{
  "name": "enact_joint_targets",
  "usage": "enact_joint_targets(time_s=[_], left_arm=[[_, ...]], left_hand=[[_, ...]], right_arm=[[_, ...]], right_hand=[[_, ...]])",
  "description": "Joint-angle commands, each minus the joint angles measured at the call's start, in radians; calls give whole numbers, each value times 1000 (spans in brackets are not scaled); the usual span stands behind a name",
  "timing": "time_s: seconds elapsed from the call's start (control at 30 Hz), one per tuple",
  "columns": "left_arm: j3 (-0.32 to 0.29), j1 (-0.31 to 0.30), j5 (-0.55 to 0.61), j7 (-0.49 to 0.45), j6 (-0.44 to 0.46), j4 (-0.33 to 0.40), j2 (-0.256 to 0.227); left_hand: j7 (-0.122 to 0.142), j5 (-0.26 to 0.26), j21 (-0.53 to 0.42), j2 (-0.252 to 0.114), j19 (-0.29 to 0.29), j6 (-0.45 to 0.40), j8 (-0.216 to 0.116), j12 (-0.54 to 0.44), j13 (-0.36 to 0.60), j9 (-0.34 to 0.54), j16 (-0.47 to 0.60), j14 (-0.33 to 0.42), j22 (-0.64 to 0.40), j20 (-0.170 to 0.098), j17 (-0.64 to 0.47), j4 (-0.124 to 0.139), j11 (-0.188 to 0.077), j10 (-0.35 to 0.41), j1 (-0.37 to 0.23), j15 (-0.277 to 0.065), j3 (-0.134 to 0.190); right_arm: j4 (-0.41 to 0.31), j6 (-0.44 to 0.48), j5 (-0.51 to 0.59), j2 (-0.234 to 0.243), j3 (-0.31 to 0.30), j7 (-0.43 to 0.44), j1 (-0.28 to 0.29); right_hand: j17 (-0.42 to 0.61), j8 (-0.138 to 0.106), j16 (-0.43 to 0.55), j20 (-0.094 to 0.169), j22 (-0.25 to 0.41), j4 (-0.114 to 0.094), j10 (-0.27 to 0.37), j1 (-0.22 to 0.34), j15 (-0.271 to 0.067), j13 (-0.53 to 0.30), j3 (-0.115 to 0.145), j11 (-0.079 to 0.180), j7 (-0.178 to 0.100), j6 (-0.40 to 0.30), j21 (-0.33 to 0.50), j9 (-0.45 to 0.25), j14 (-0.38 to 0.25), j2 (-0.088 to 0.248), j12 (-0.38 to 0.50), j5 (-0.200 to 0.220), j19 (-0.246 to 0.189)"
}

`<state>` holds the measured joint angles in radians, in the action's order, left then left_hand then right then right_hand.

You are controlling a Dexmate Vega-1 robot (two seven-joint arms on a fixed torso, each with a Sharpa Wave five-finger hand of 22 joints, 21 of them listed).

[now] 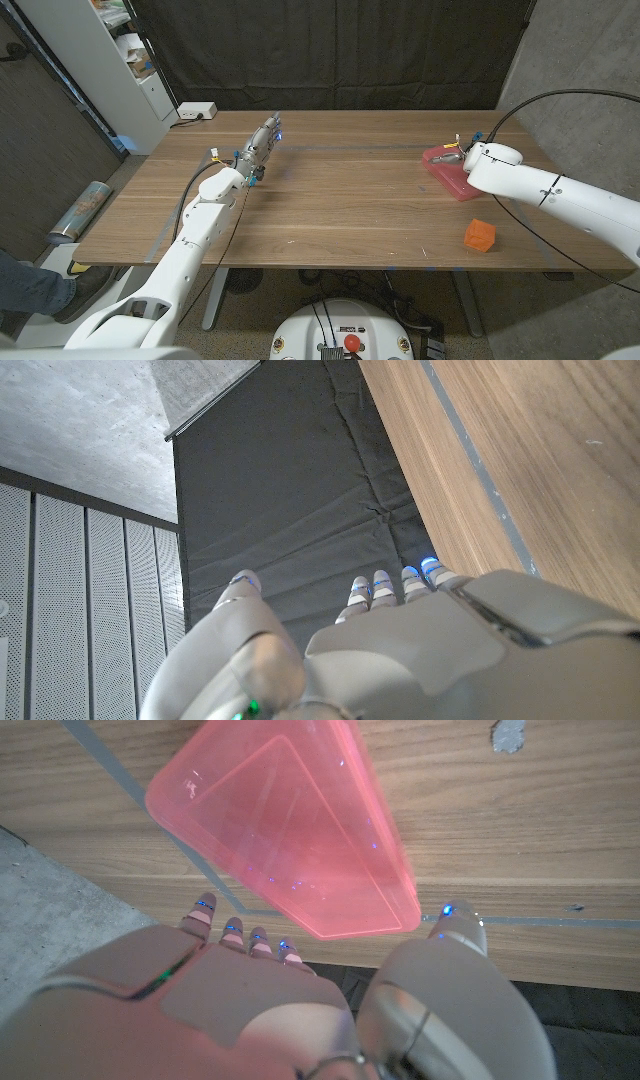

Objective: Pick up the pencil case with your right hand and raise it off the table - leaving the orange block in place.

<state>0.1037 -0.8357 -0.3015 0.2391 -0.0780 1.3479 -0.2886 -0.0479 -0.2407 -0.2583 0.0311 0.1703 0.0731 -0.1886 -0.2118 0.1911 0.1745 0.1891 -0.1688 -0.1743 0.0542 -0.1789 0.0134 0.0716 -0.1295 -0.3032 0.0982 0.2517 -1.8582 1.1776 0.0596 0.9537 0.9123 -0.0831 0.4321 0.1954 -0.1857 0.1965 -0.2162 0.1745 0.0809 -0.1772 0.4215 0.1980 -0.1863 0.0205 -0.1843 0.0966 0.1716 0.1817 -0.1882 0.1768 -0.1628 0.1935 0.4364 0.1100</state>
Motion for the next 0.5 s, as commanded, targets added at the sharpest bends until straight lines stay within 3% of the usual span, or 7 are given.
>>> enact_joint_targets(time_s=[0.03, 0.13, 0.5], left_arm=[[4, 1, 6, -5, 7, -4, 2], [5, 2, 6, -6, 10, -7, 4], [10, 10, 13, -9, 18, -15, 7]], left_hand=[[4, 4, 5, -9, 88, -4, 1, 2, 0, 4, 0, -22, -4, 4, -4, -4, 2, -3, -2, 7, 2], [5, 4, 6, -10, 87, -5, 1, 2, 0, 4, 1, -21, -4, 4, -4, -5, 4, -4, -2, 8, 1], [8, 5, 10, -11, 87, -5, 1, 2, 0, 4, 1, -20, -5, 7, -4, -6, 2, -3, -2, 8, 0]], right_arm=[[54, -14, -10, -19, 14, -6, -13], [66, -18, -12, -23, 13, -6, -13], [107, -35, -7, -38, 28, -16, -24]], right_hand=[[3, -6, 10, -1, 3, 3, -128, -10, 9, -2, -7, -7, 6, 187, 10, -6, 100, 0, 3, -1, 0], [3, -17, 18, 0, 3, 4, -105, -9, 1, -1, -19, -3, 1, 160, 13, -6, 79, 1, 11, -7, -9], [3, -18, 19, 0, 3, 5, -101, -7, 5, -1, -23, -3, -2, 156, 15, -5, 75, 4, 11, -9, -14]])
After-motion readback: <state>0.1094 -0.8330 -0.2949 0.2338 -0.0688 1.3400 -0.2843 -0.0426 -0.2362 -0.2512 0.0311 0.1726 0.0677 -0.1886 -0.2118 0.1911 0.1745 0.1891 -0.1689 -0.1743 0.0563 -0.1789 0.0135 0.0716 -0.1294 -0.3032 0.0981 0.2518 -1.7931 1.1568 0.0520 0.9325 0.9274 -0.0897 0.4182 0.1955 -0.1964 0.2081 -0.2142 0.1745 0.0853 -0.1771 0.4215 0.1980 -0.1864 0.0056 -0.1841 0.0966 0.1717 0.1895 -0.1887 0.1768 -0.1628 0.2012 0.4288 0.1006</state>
